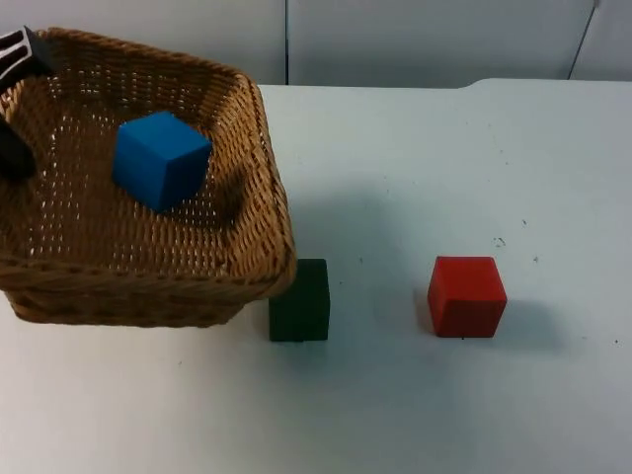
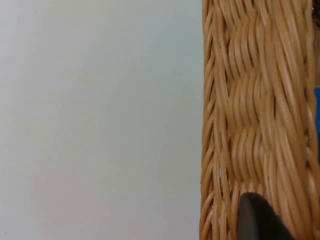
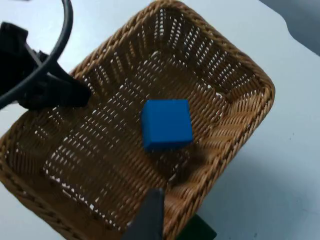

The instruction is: Pick up the basket with the left hand and place the blue cube into the basket with the right hand.

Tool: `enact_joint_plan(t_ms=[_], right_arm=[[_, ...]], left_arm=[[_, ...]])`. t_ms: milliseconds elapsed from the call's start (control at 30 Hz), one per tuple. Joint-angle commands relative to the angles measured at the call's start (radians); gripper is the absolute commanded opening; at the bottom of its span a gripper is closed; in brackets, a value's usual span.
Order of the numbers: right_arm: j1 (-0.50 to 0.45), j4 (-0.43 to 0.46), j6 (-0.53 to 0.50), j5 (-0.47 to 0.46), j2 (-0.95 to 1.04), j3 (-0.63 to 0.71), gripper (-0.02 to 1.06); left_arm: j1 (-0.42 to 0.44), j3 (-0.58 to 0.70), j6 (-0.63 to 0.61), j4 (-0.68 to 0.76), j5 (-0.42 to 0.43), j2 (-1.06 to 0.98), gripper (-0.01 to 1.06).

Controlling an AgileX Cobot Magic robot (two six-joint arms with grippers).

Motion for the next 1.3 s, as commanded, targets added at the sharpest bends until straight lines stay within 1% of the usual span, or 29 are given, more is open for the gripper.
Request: enact_joint_plan(t_ms=[0, 33, 67, 133, 200, 233, 333, 433, 500, 700, 867, 1067, 1200, 1267], right_arm=[[0.004, 0.0, -0.003, -0.025, -0.034, 0.049, 0.86], [0.004, 0.0, 0.001, -0.04, -0.052, 0.08, 0.86], [0.004, 0.0, 0.001, -0.04, -0.052, 0.08, 0.86], [0.004, 0.004, 0.006, -0.088, -0.113, 0.174, 0.86], [0.004, 0.006, 0.022, -0.122, -0.148, 0.221, 0.86], [0.004, 0.006, 0.022, -0.122, -0.148, 0.221, 0.86], [0.004, 0.006, 0.03, -0.177, -0.25, 0.317, 0.86], [0.004, 0.006, 0.03, -0.179, -0.295, 0.343, 0.86], [0.004, 0.006, 0.03, -0.179, -0.366, 0.374, 0.86], [0.004, 0.006, 0.034, -0.174, -0.505, 0.428, 0.86], [0.004, 0.006, 0.055, -0.169, -0.595, 0.464, 0.86], [0.004, 0.006, 0.057, -0.16, -0.647, 0.494, 0.86], [0.004, 0.006, 0.057, -0.137, -0.677, 0.496, 0.86], [0.004, 0.006, 0.06, -0.129, -0.679, 0.496, 0.86]], left_arm=[[0.022, -0.007, 0.042, -0.018, -0.005, -0.011, 0.0], [0.033, -0.007, 0.062, -0.018, -0.003, -0.009, 0.0], [0.033, -0.007, 0.062, -0.018, -0.003, -0.009, 0.0], [0.053, -0.007, 0.079, -0.02, 0.002, 0.005, 0.0], [0.057, -0.007, 0.099, -0.02, 0.002, 0.023, 0.0], [0.057, -0.007, 0.099, -0.02, 0.002, 0.023, 0.0], [0.057, -0.007, 0.126, -0.024, -0.008, 0.076, 0.0], [0.057, -0.007, 0.131, -0.026, -0.034, 0.109, 0.0], [0.057, -0.007, 0.159, -0.026, -0.054, 0.146, 0.0], [0.057, -0.007, 0.164, -0.05, -0.106, 0.179, 0.0], [0.057, -0.007, 0.183, -0.044, -0.122, 0.211, 0.0], [0.062, -0.007, 0.218, -0.044, -0.141, 0.245, 0.0], [0.09, -0.007, 0.22, -0.04, -0.148, 0.266, 0.0], [0.111, -0.007, 0.247, -0.04, -0.155, 0.276, 0.0]])
